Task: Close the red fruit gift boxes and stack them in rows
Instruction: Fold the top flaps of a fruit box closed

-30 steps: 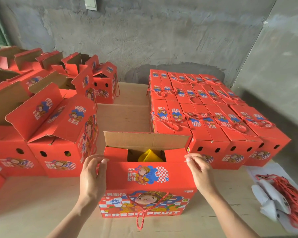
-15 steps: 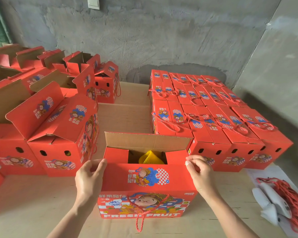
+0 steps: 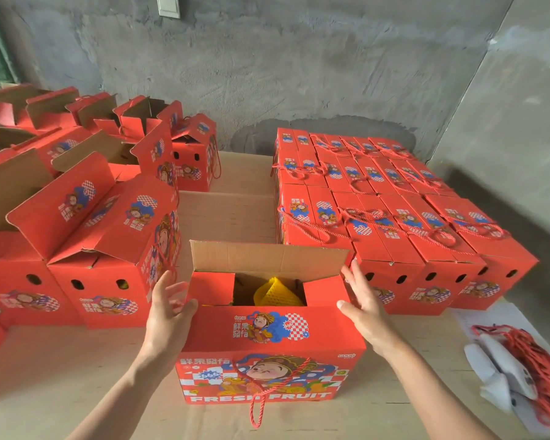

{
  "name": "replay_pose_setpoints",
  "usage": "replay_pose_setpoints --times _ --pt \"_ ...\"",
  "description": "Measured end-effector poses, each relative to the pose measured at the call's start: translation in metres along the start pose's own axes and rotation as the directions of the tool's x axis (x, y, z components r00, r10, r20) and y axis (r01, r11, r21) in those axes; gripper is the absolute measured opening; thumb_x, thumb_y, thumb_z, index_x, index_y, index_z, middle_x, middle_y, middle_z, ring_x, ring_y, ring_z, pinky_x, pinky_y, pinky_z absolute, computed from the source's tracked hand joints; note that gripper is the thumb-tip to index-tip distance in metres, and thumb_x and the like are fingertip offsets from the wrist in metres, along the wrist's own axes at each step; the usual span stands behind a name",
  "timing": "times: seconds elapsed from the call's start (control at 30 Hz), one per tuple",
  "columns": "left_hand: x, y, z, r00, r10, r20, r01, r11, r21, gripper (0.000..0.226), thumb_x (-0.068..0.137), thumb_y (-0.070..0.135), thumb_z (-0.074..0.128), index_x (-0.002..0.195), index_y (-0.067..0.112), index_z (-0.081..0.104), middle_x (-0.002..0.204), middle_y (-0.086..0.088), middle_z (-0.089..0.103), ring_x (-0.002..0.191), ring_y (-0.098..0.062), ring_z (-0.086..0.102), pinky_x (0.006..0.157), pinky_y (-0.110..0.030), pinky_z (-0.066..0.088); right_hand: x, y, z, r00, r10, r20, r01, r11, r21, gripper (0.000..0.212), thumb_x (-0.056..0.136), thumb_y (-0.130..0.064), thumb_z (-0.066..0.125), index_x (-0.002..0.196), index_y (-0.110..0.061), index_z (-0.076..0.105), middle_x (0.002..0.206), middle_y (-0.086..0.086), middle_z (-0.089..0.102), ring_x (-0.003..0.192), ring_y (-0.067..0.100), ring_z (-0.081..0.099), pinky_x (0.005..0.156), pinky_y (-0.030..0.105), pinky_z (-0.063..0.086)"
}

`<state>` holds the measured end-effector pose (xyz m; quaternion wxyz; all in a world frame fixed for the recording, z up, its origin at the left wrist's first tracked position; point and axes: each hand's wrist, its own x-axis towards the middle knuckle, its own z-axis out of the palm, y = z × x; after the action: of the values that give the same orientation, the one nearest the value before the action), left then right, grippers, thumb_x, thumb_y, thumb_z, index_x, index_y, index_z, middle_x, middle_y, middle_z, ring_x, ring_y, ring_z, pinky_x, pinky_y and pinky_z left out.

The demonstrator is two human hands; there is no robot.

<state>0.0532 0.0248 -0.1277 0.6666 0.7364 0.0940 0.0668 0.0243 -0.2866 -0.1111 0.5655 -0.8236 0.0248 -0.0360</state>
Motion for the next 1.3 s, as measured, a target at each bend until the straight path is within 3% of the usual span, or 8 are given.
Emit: replay_pose_setpoints --times 0.17,0.27,0.43,0.63,0.8,1.13,1.2,1.3 --pt "-0.004 0.003 -0.001 0.986 0.164 0.015 -0.165 0.979 0.121 0.086 0.086 -0.013 0.055 0.151 0.022 0.011 0.127 0.000 0.042 0.108 -0.021 0.050 0.095 -0.038 0.041 0.004 0.003 -0.004 0.997 -0.080 -0.003 0.079 0.991 -0.104 0.064 0.082 0.017 0.054 0.133 -0.021 0.047 0.135 -0.013 0.045 0.132 0.002 0.035 0.095 -0.003 0.023" --pt "-0.005 0.005 -0.003 0.963 0.256 0.091 -0.269 0.945 0.188 0.080 0.081 -0.018 0.054 0.148 0.017 0.026 0.135 -0.001 0.041 0.125 -0.018 0.042 0.103 -0.036 0.036 0.001 0.009 -0.009 0.993 -0.098 0.066 0.105 0.989 -0.107 0.055 0.082 0.011 0.059 0.124 -0.024 0.053 0.142 -0.013 0.040 0.135 -0.001 0.030 0.100 0.001 0.021" --pt "-0.008 0.006 -0.008 0.944 0.214 0.251 -0.286 0.910 0.301 0.077 0.074 0.013 0.079 0.141 0.016 0.040 0.143 0.009 0.034 0.134 -0.011 0.032 0.113 -0.035 0.029 0.004 0.009 -0.022 0.971 -0.056 0.232 0.087 0.988 -0.127 0.062 0.076 -0.033 0.074 0.131 -0.036 0.045 0.148 -0.025 0.025 0.136 -0.010 0.020 0.107 0.017 0.017" --pt "0.014 0.013 -0.004 0.929 0.268 0.255 -0.365 0.781 0.506 0.071 0.068 0.032 0.082 0.126 0.008 0.048 0.129 0.001 0.043 0.123 -0.018 0.041 0.101 -0.025 0.032 0.016 0.007 -0.025 0.967 -0.079 0.242 0.145 0.953 -0.268 0.043 0.093 -0.025 0.056 0.126 -0.049 0.043 0.148 -0.023 0.026 0.137 -0.010 0.019 0.109 0.019 0.017" --pt "0.049 0.025 -0.009 0.854 0.073 0.515 -0.427 0.663 0.615 0.075 0.075 0.046 0.072 0.136 0.020 0.037 0.120 0.006 0.045 0.116 -0.017 0.047 0.090 -0.024 0.037 0.016 0.007 -0.024 0.964 -0.133 0.230 0.216 0.895 -0.391 0.038 0.095 -0.030 0.053 0.123 -0.052 0.043 0.142 -0.025 0.030 0.125 -0.026 0.018 0.099 0.001 0.018" --pt "0.048 0.024 -0.008 0.780 0.134 0.611 -0.591 0.481 0.648 0.055 0.090 0.054 0.049 0.141 0.043 0.034 0.140 0.007 0.037 0.124 -0.016 0.044 0.103 -0.030 0.036 0.015 0.008 -0.021 0.970 -0.142 0.199 0.211 0.896 -0.391 0.041 0.095 -0.027 0.054 0.121 -0.056 0.044 0.143 -0.026 0.027 0.134 -0.009 0.021 0.105 0.019 0.020" --pt "0.049 0.034 -0.008 0.779 0.073 0.623 -0.600 0.377 0.706 0.059 0.086 0.066 0.042 0.141 0.047 0.032 0.139 0.010 0.039 0.125 -0.013 0.044 0.111 -0.035 0.028 0.015 0.006 -0.020 0.970 -0.152 0.189 0.217 0.891 -0.398 0.041 0.095 -0.024 0.055 0.122 -0.054 0.046 0.143 -0.024 0.028 0.134 -0.008 0.023 0.103 0.017 0.021" --pt "0.052 0.048 0.007 0.773 -0.030 0.634 -0.634 0.016 0.773 0.081 0.075 0.084 0.025 0.142 0.038 0.030 0.130 0.003 0.048 0.123 -0.017 0.048 0.114 -0.054 -0.005 0.013 0.005 -0.018 0.971 -0.160 0.176 0.221 0.884 -0.413 0.042 0.095 -0.023 0.055 0.121 -0.053 0.047 0.142 -0.025 0.027 0.131 -0.008 0.025 0.102 0.018 0.022"
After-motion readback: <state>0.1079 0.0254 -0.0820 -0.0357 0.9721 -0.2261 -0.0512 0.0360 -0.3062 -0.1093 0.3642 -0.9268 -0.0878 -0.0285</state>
